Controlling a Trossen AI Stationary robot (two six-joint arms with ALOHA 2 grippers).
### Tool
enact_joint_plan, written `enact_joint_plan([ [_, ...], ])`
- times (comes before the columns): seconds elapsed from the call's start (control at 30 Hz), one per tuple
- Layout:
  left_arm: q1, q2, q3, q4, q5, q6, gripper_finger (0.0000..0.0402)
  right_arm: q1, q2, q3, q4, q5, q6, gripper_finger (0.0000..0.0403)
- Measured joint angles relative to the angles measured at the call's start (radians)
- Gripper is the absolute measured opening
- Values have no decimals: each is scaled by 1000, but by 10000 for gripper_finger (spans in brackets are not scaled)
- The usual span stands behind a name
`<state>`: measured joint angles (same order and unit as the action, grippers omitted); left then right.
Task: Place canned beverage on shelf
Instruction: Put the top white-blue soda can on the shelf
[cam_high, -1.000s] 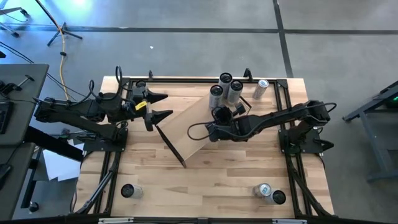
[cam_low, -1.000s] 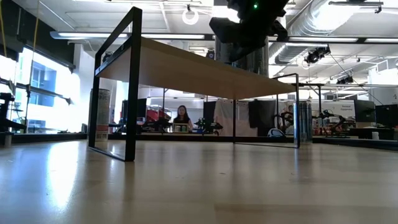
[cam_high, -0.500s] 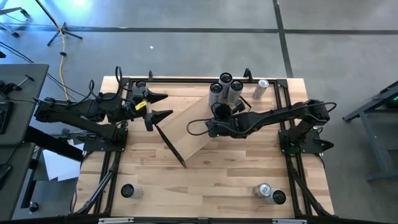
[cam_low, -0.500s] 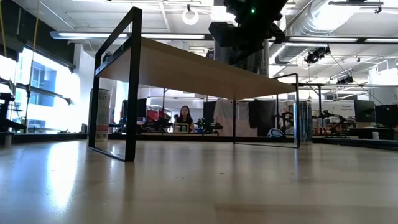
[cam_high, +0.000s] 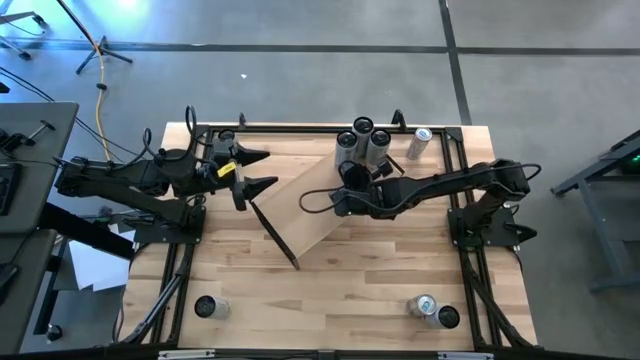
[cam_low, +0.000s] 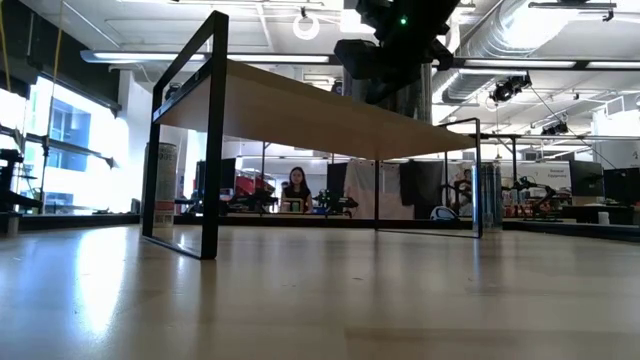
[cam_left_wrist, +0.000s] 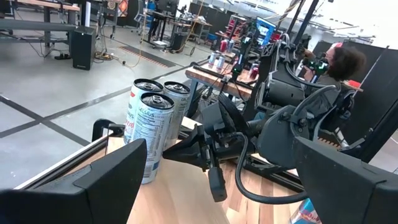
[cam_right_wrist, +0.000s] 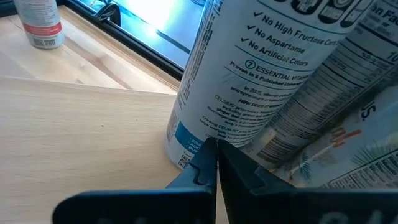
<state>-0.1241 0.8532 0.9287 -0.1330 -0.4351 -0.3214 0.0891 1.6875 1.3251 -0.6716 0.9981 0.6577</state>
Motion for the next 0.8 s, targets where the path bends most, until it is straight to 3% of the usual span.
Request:
enact_joint_plan([
  [0.8,0,0,0,4,-20,0,370,-24,0,0,0,-7,-11,0],
])
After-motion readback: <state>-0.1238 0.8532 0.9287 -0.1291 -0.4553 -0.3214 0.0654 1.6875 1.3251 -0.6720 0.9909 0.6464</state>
